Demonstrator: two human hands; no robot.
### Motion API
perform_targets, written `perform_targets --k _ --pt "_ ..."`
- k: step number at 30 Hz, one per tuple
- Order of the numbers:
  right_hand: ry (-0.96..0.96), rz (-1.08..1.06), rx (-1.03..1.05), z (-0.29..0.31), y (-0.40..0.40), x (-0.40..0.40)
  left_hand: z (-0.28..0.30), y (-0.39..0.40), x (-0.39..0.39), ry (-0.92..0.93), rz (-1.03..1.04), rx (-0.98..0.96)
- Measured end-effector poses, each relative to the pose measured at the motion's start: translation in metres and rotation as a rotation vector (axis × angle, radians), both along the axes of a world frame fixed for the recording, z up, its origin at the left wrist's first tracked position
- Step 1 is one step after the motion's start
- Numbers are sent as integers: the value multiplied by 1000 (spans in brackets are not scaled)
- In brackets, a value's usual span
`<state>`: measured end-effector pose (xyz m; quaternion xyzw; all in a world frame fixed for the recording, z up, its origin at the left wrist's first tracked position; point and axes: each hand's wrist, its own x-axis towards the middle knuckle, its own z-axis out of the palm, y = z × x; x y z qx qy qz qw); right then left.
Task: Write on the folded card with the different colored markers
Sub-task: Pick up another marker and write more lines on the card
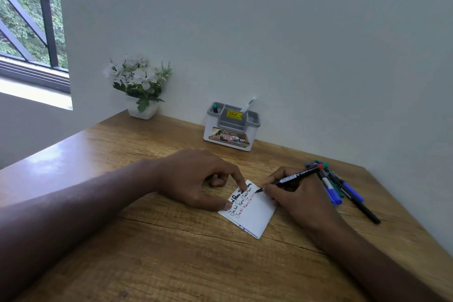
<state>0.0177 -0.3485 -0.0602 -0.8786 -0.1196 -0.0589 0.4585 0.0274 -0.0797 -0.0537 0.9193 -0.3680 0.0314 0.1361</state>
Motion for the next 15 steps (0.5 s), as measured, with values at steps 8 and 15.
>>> perform_targets --k 8,15 --pt "-1 -30 -3 2 2 0 1 0 -2 4 -7 -13" --pt "13 -59 15 4 3 -4 3 -1 -2 22 -19 -8"
